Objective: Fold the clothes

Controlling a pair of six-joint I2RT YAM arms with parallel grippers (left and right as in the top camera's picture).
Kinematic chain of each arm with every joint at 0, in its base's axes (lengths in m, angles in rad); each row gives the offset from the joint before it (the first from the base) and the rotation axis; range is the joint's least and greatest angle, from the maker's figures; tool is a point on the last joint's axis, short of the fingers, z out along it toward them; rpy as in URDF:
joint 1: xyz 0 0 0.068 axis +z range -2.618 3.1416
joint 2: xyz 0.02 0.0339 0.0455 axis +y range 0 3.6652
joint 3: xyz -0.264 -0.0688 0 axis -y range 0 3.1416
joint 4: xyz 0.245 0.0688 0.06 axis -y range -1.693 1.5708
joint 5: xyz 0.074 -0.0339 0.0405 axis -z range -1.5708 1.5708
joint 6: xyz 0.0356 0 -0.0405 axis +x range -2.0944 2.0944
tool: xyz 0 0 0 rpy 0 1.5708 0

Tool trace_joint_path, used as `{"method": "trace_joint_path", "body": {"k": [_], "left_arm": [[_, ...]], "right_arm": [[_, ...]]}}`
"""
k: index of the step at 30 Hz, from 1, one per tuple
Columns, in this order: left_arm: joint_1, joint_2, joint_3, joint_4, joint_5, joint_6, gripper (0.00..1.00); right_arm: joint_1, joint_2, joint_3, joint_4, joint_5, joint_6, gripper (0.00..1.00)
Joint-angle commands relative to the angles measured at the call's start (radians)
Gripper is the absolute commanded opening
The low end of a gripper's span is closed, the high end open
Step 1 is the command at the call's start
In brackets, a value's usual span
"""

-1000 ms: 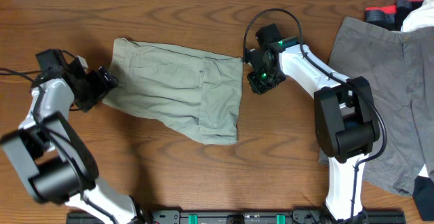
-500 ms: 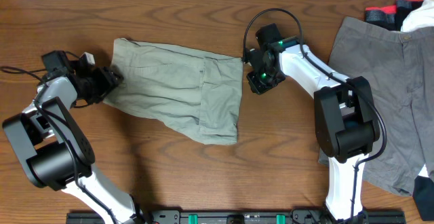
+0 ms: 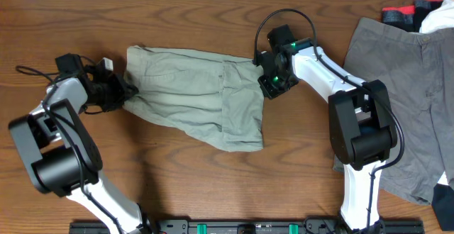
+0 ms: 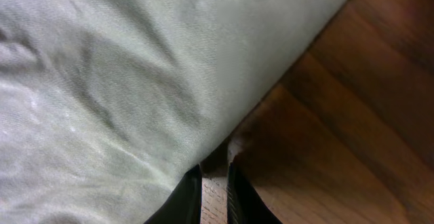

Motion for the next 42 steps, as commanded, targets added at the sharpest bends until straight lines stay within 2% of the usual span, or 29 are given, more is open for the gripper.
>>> {"method": "trace_joint_path", "body": {"k": [1, 6, 11, 15, 23, 30, 33, 42], "left_arm": [[0.003, -0.147, -0.006, -0.049, -0.04, 0.037, 0.06], [-0.021, -0.338, -0.006, -0.144, -0.116, 0.061, 0.06], [-0.087, -0.439, -0.006, -0.232, -0.215, 0.062, 0.06], [-0.16, -0.438, -0.006, -0.303, -0.291, 0.066, 0.06], [-0.325, -0.43, -0.006, -0.33, -0.304, 0.064, 0.06], [-0.437, -0.426, -0.006, -0.393, -0.357, 0.064, 0.06], [-0.464, -0.426, -0.007, -0.428, -0.357, 0.065, 0.06], [-0.576, -0.426, -0.016, -0.457, -0.353, 0.048, 0.06]], "right_arm": [[0.009, 0.035, -0.025, -0.016, -0.004, -0.007, 0.12], [0.009, 0.034, -0.013, -0.048, -0.005, -0.008, 0.13], [0.009, 0.008, 0.015, -0.081, -0.066, -0.008, 0.13], [0.01, -0.048, 0.027, -0.084, -0.15, -0.035, 0.15], [0.041, -0.089, 0.026, -0.087, -0.266, -0.06, 0.17], [0.095, -0.073, 0.02, -0.069, -0.256, -0.074, 0.17], [0.106, -0.041, 0.02, -0.045, -0.223, -0.038, 0.16], [0.095, 0.024, 0.02, -0.054, -0.161, 0.0, 0.14]]}}
